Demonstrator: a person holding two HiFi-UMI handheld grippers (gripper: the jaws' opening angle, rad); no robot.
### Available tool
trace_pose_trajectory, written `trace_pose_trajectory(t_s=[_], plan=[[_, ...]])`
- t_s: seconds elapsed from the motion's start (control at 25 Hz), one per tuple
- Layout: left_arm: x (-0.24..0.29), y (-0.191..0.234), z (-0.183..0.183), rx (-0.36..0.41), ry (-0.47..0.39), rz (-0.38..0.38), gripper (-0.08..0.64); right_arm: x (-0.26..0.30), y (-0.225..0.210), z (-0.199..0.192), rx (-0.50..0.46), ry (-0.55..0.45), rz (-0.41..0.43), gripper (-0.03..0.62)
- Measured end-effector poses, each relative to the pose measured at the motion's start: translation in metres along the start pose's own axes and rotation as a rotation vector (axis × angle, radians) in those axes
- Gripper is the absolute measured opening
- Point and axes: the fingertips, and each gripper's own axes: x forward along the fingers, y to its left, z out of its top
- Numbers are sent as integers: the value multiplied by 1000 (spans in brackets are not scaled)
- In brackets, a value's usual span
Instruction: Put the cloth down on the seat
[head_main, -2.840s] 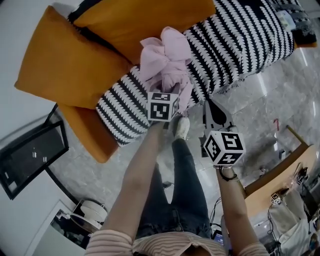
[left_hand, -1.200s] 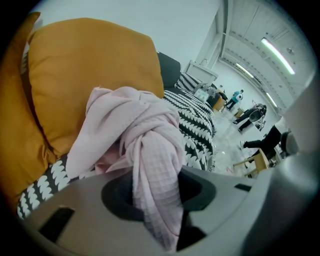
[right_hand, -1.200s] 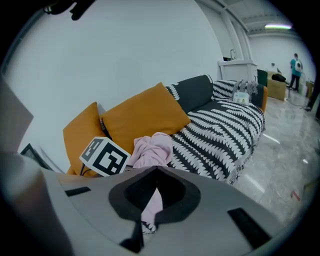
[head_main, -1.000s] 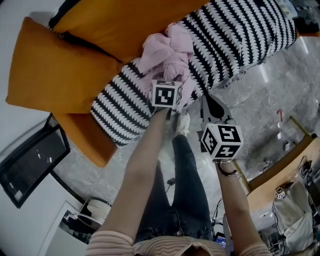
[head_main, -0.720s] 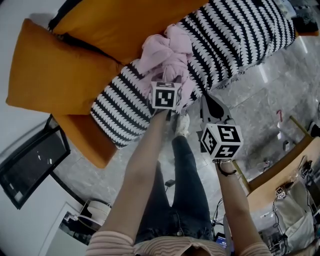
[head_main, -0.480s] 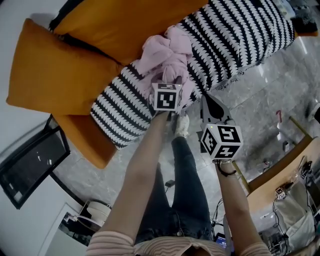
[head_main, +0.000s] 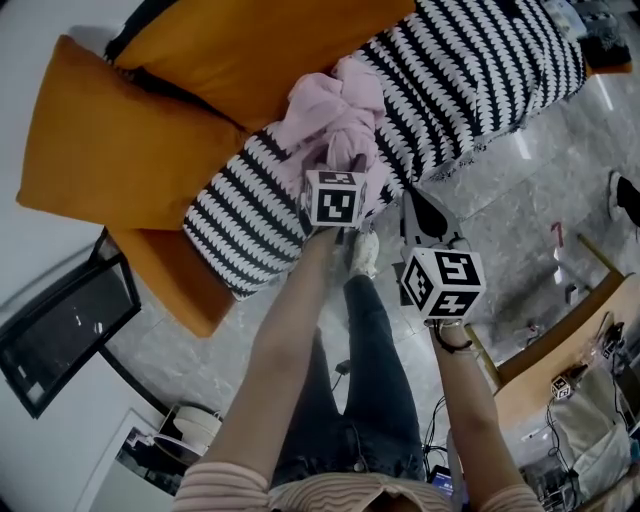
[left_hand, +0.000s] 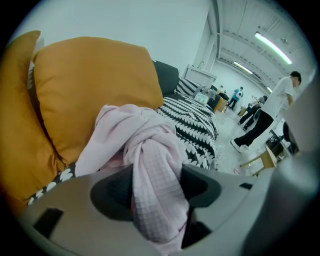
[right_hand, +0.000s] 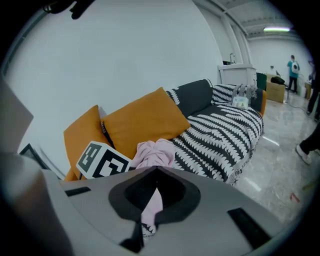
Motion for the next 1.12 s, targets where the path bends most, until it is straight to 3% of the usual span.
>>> trace_pose_trajectory(t_s=[0.56, 0.88, 1.12], plan=[[-47, -11, 26, 30, -123, -24, 240, -20, 15, 12, -2, -42, -3, 6], [-76, -13, 49, 38, -201, -50, 153, -28, 24, 27, -11, -75, -9, 6], [-105, -14, 68, 66, -275, -48, 47, -40, 32, 43, -15, -116, -3, 6]])
